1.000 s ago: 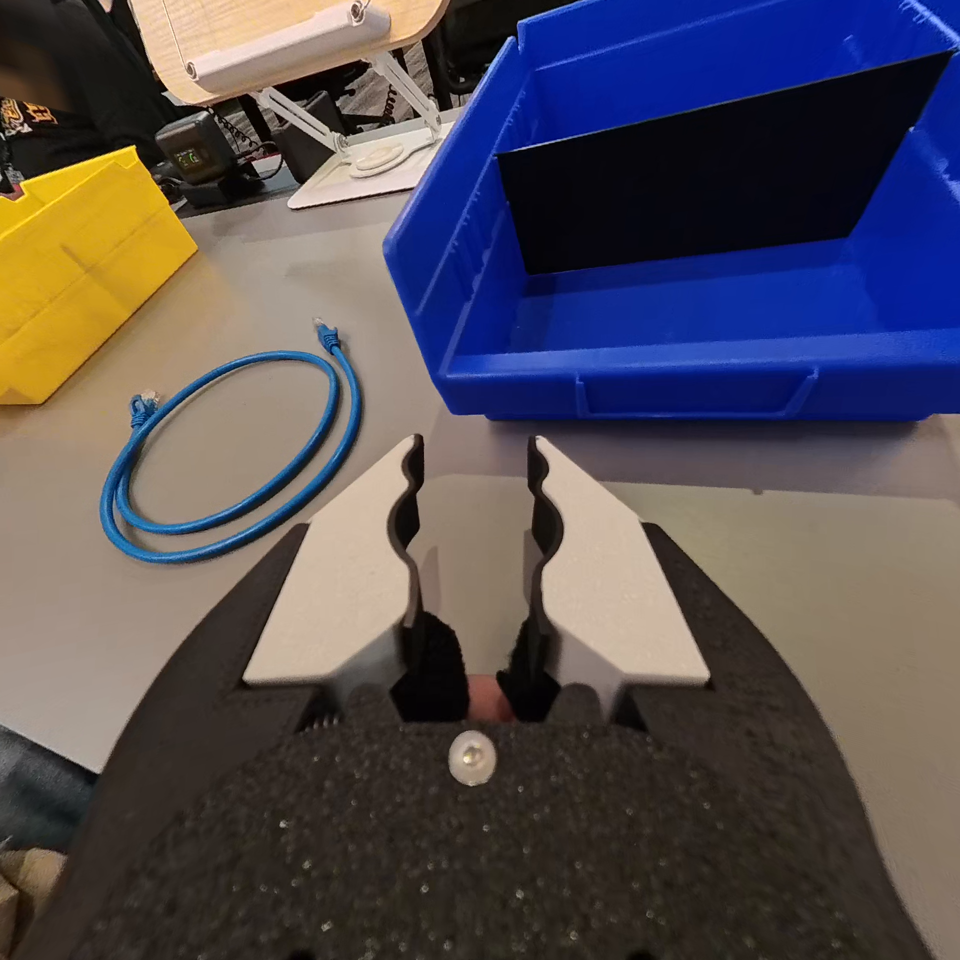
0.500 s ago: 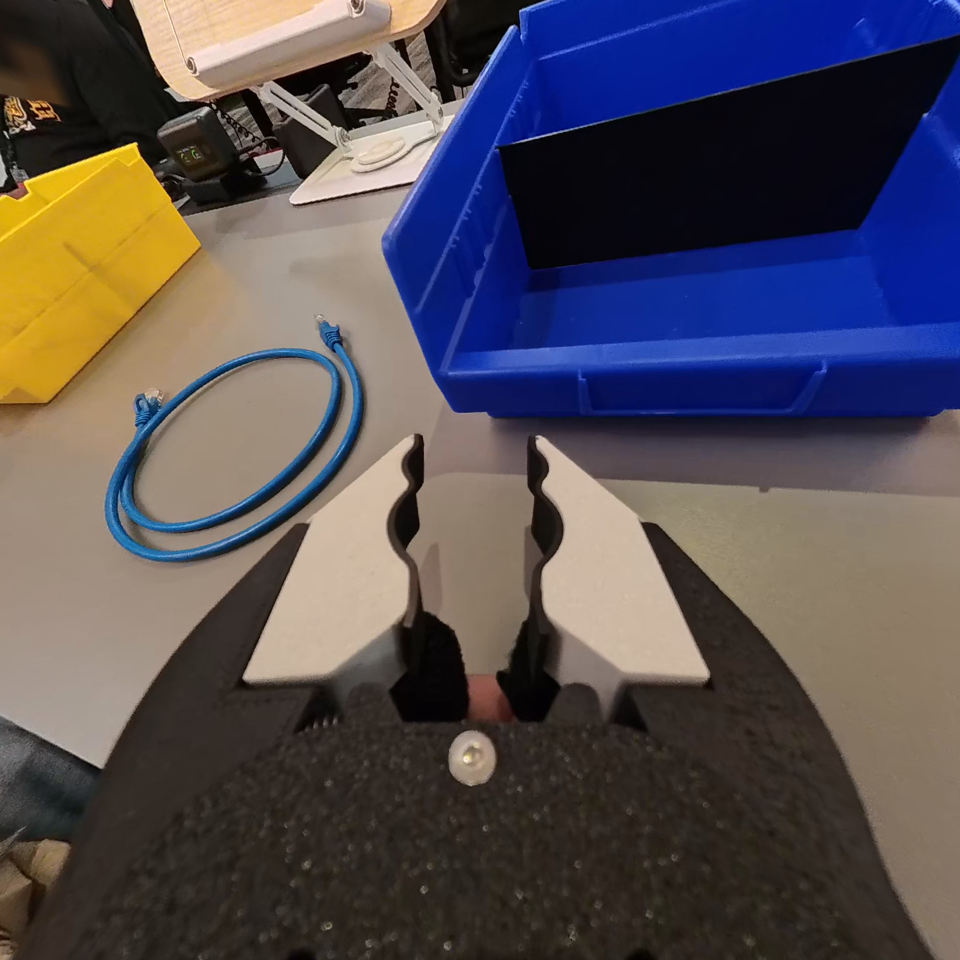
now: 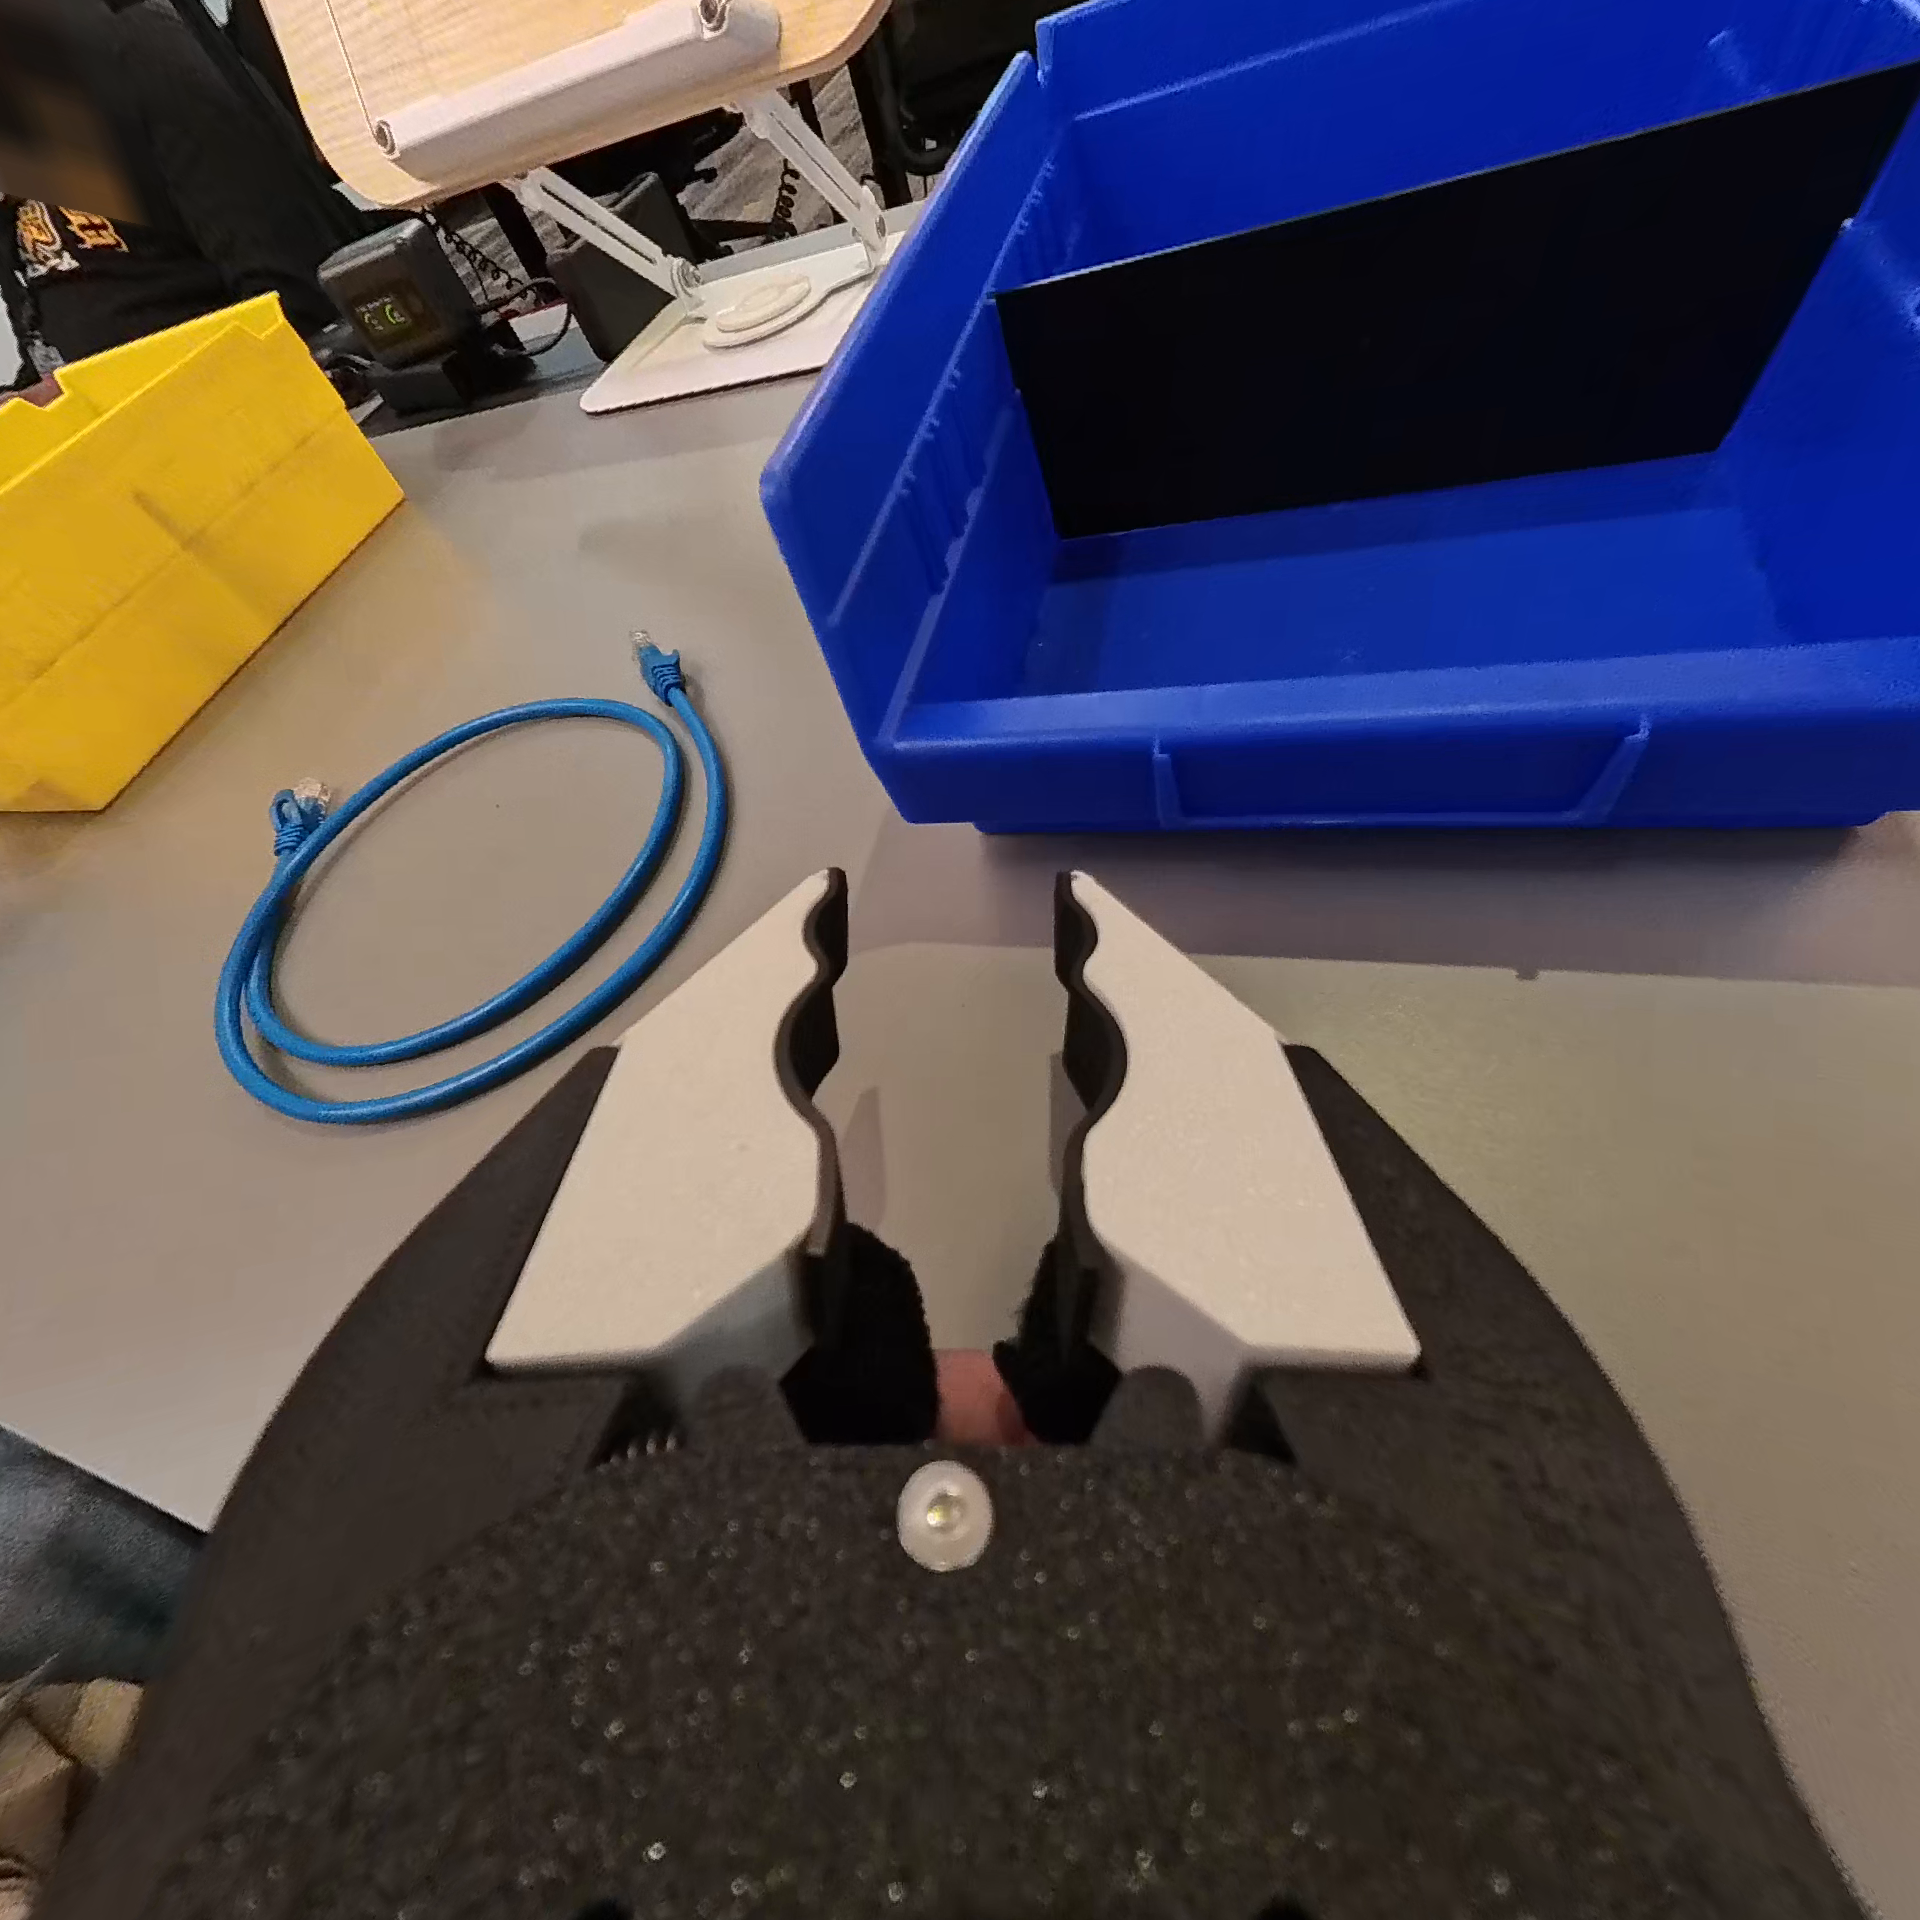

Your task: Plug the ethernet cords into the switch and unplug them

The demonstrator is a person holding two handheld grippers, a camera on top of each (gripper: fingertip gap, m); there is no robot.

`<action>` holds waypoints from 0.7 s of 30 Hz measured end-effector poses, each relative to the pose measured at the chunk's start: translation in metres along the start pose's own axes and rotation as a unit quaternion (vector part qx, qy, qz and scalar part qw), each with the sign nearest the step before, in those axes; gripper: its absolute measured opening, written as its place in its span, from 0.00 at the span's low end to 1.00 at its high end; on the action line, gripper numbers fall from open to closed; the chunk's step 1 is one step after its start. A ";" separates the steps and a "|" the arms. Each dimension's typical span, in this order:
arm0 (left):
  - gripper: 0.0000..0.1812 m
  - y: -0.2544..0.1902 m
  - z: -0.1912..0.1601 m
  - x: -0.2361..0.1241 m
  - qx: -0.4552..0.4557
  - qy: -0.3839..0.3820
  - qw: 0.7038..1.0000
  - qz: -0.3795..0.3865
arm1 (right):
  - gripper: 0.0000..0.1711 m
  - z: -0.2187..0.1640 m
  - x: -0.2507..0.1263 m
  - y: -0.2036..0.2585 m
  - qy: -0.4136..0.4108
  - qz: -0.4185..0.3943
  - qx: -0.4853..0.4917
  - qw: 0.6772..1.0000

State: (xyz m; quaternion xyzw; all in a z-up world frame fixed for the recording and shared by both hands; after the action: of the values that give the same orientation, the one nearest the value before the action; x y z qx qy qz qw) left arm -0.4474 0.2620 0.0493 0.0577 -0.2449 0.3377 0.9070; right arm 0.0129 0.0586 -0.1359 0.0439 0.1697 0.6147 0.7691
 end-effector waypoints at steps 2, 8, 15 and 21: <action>0.01 -0.016 0.014 0.001 -0.047 -0.026 0.998 -0.030 | 0.23 0.000 0.000 0.000 0.001 0.000 -0.001 1.000; 0.00 -0.062 -0.007 0.009 -0.236 -0.010 0.966 -0.108 | 0.23 0.000 0.000 0.000 0.002 -0.001 -0.003 1.000; 0.00 0.007 -0.054 -0.005 -0.243 0.109 0.964 0.014 | 0.23 0.000 -0.002 0.000 0.000 -0.003 -0.006 1.000; 0.11 0.057 -0.070 -0.040 -0.205 0.270 0.937 0.083 | 0.23 -0.001 -0.002 0.001 0.002 -0.002 -0.006 1.000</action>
State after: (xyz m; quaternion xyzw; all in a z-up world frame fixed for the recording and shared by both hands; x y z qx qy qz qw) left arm -0.4815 0.3014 -0.0349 -0.2433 -0.0583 0.3567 0.9001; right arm 0.0117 0.0568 -0.1363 0.0374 0.1675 0.6142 0.7703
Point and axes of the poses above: each gripper's, where its closed fingertips meet, x out along the fingers, z out of its top, y = z × x across the jaws, the point moved 5 cm from there along -x, back along the fingers, and after that the axes turned 11 degrees about -y, right-handed, at the moved point
